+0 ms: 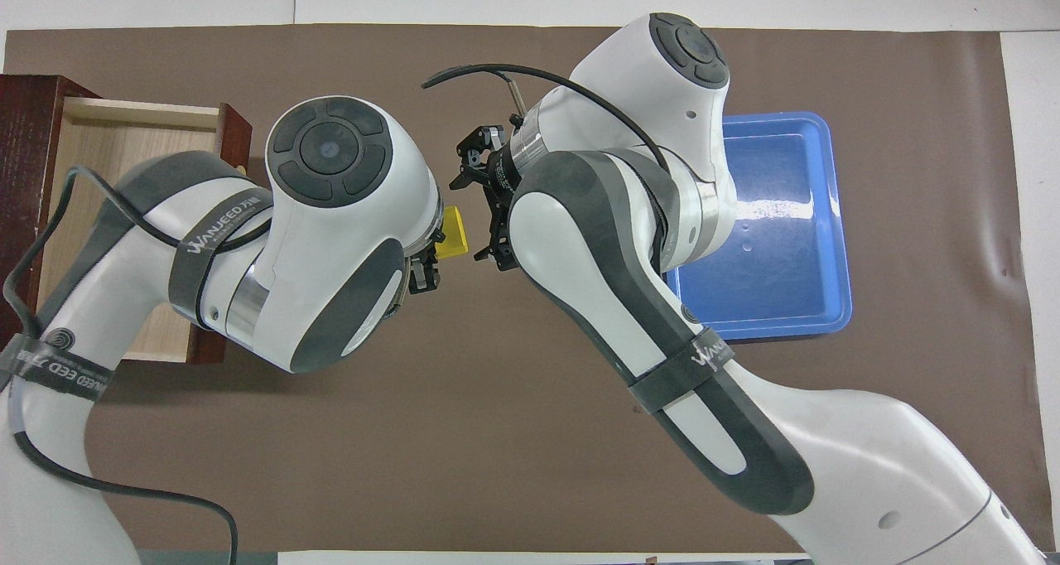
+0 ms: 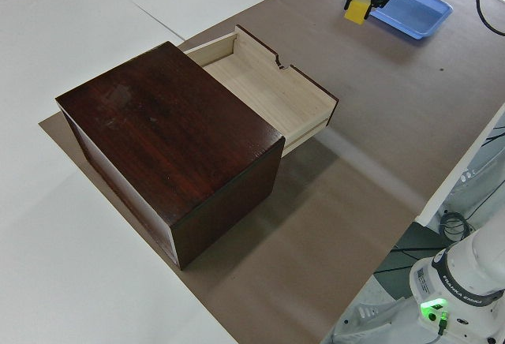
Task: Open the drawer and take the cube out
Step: 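Close the right gripper on the cube held by the left gripper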
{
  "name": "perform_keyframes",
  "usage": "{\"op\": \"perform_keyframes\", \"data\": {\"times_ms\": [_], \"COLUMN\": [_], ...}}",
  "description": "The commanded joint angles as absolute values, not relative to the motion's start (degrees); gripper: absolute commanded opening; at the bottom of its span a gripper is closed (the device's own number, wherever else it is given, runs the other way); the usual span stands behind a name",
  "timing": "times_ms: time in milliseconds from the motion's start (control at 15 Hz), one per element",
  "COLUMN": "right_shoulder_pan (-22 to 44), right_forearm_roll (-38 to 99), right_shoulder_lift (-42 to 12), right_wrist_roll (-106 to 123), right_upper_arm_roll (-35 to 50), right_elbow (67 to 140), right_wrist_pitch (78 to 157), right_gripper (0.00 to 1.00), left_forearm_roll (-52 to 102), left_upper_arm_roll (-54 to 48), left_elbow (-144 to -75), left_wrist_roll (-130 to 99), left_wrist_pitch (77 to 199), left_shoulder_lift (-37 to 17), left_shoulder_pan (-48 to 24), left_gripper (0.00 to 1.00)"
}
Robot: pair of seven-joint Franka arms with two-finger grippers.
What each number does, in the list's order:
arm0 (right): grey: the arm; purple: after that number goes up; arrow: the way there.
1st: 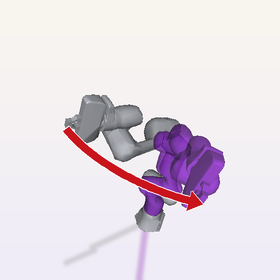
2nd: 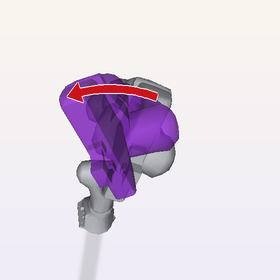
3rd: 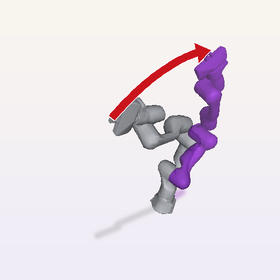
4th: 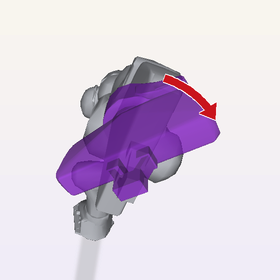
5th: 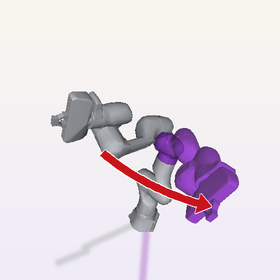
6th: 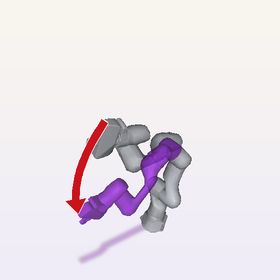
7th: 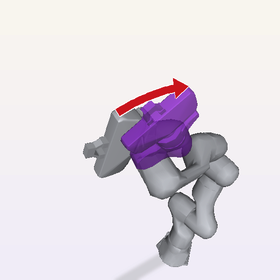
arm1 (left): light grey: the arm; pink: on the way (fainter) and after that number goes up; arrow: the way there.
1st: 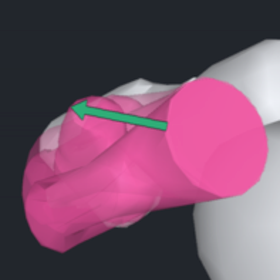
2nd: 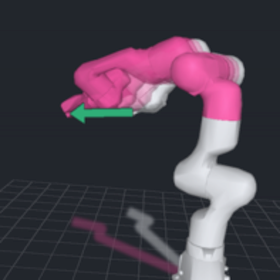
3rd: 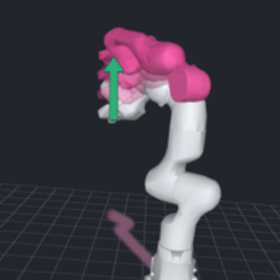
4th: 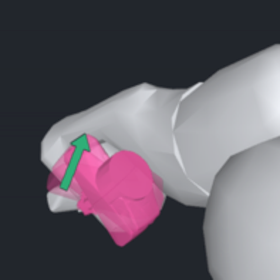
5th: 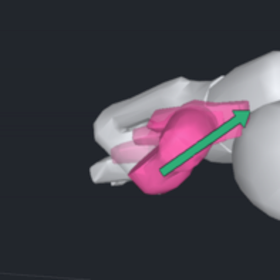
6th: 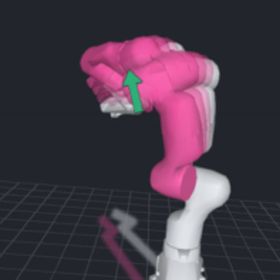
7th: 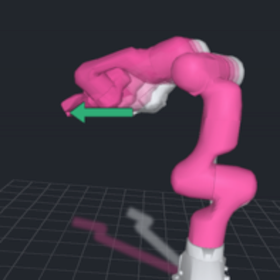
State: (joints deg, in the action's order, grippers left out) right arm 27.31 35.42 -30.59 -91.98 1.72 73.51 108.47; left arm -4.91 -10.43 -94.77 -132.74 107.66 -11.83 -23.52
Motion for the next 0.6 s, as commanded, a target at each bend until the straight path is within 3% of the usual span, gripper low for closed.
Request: {"op": "perform_keyframes", "data": {"times_ms": [0, 533], "right_shoulder_pan": [26.81, 27.33], "right_forearm_roll": [37.79, 38.76], "right_shoulder_lift": [-31.64, -31.29], "right_wrist_roll": [-94.04, -94.39], "right_upper_arm_roll": [1.85, 1.76], "right_elbow": [71.81, 72.77], "right_wrist_pitch": [109.07, 110.74], "right_gripper": [0.93, 0.92], "left_forearm_roll": [-5.27, -5.27], "left_upper_arm_roll": [-9.93, -9.93], "left_elbow": [-93.96, -94.13], "left_wrist_roll": [-132.19, -132.19], "left_wrist_pitch": [107.58, 107.58], "left_shoulder_lift": [-12.22, -12.13], "left_shoulder_pan": [-23.99, -23.73], "left_gripper": [0.0, 0.0]}}
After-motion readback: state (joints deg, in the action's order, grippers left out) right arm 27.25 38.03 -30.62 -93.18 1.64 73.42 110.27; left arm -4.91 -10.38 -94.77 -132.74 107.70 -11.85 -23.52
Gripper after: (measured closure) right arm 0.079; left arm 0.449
